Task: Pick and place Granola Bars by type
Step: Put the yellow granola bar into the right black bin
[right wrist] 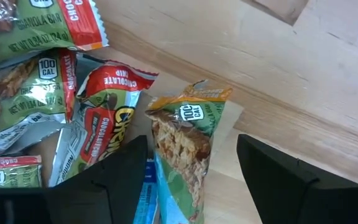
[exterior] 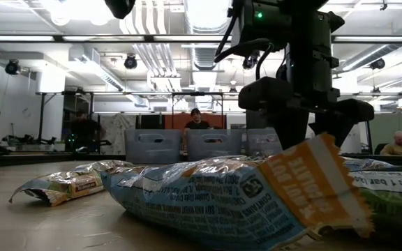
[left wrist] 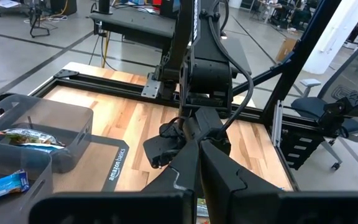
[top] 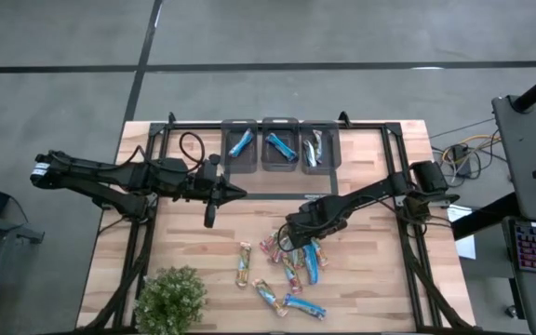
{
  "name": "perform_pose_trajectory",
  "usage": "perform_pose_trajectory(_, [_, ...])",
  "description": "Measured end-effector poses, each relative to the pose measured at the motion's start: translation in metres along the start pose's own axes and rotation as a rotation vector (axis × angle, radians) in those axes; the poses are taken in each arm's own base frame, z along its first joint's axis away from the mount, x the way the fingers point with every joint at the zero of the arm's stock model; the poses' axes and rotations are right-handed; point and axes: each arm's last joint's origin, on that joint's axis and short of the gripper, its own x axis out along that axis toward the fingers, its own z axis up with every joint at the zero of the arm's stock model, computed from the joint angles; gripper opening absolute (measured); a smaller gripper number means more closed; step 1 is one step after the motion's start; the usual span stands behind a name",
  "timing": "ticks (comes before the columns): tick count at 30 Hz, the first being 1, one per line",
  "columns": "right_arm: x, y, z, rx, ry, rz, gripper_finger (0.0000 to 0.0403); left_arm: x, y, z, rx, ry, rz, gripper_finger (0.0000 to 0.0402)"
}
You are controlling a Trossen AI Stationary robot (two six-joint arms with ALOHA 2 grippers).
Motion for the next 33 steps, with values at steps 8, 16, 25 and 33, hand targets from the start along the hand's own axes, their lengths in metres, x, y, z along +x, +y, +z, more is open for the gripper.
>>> perform_pose_trajectory(8, [0.0015,0.001,-0.0001,-0.01,-0.004,0.019,0.0238,0.0,0.0,0.0,0.0,0.0,0.0,0.0])
perform_pose_trajectory(16, [0.0044,-0.0021,-0.0005,-0.005,-0.002,0.007,0.0238,0.0,0.0,0.0,0.0,0.0,0.0,0.0])
perform_pose_trajectory(25, [0.0054,-0.0022,-0.0005,-0.002,-0.002,0.012,0.0237,0.0,0.0,0.0,0.0,0.0,0.0,0.0])
perform_pose_trajectory(33, [0.0065,-0.003,-0.0009,-0.001,0.013,0.017,0.0228,0.0,0.0,0.0,0.0,0.0,0.0,0.0])
